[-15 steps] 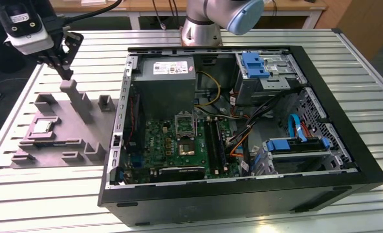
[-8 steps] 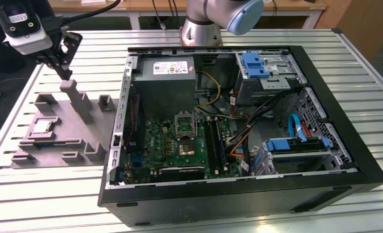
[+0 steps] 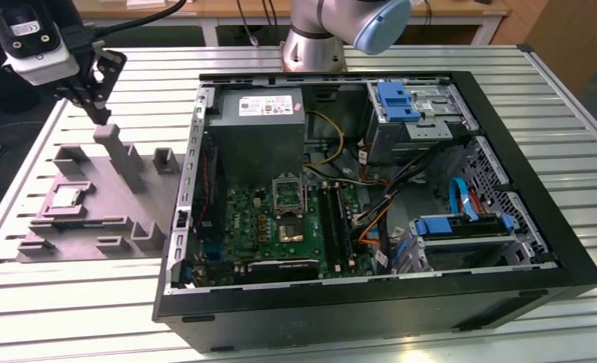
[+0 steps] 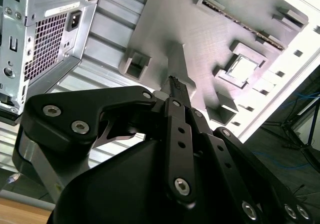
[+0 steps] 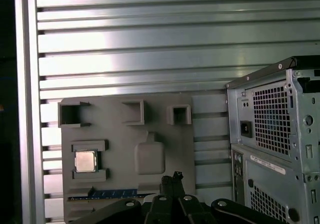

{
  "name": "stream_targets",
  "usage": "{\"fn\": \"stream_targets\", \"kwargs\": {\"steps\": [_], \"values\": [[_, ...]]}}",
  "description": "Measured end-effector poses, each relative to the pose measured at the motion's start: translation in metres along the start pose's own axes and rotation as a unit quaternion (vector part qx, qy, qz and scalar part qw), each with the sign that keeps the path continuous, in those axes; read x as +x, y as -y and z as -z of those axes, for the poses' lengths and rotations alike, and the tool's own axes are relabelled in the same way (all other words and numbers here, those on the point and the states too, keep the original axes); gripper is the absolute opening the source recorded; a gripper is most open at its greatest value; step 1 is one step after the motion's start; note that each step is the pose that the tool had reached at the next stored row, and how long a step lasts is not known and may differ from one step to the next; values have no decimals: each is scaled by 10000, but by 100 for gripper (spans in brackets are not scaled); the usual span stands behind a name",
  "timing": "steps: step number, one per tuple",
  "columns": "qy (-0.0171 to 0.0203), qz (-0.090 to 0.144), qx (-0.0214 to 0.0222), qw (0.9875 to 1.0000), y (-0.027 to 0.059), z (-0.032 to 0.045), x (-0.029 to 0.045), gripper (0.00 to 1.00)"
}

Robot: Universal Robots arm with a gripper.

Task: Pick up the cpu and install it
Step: 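Reach for the cpu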

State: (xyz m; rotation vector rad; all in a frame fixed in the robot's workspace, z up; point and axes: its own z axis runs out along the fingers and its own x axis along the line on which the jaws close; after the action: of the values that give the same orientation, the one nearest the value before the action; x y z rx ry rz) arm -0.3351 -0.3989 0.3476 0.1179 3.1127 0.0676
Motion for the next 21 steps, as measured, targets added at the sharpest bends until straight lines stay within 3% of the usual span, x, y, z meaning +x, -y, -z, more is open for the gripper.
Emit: {"fn": "stream_targets", "kwargs": {"steps": [21], "values": [[0, -1, 0, 10000, 5, -3, 69, 11]]}}
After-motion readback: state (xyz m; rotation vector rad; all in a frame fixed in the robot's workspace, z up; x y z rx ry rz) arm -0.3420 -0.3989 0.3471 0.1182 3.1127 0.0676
